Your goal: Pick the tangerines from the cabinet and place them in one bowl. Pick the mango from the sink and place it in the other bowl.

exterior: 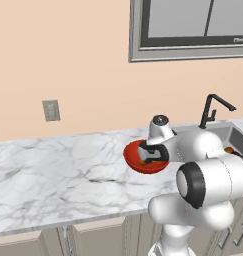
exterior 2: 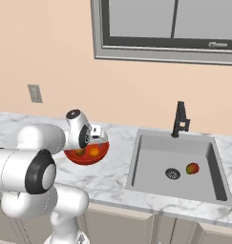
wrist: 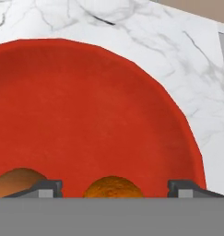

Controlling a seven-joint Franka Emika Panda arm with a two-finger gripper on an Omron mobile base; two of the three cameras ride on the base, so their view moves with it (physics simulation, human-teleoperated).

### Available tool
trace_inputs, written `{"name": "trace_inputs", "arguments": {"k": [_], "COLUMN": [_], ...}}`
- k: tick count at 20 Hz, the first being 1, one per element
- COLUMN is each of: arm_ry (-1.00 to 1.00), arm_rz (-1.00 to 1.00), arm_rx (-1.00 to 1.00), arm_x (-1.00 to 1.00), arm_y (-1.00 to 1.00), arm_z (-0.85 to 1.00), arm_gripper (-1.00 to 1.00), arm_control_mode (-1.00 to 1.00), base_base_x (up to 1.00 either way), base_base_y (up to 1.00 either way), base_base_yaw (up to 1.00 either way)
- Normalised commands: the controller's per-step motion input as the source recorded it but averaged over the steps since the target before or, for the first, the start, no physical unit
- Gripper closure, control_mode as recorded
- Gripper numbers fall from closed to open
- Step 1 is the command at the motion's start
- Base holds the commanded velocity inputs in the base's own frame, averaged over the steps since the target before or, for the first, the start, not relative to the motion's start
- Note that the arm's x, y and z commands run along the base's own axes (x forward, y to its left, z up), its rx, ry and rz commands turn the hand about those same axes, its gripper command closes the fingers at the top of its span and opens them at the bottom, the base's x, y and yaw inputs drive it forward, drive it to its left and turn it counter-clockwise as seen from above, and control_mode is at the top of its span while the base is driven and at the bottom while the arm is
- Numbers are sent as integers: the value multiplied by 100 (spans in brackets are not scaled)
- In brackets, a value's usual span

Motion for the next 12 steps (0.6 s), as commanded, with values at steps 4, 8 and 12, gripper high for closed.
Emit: {"name": "trace_inputs", "arguments": {"k": [4,8,12], "arm_ry": [3,3,0], "arm_rz": [0,0,0], "arm_rx": [0,0,1], "arm_x": [-9,-11,-21], "arm_y": [11,1,0], "arm_z": [4,34,44], "arm_gripper": [-100,-100,-100], "arm_control_mode": [-100,-100,-100], "base_base_x": [0,0,0], "base_base_y": [0,0,0], "base_base_yaw": [0,0,0]}}
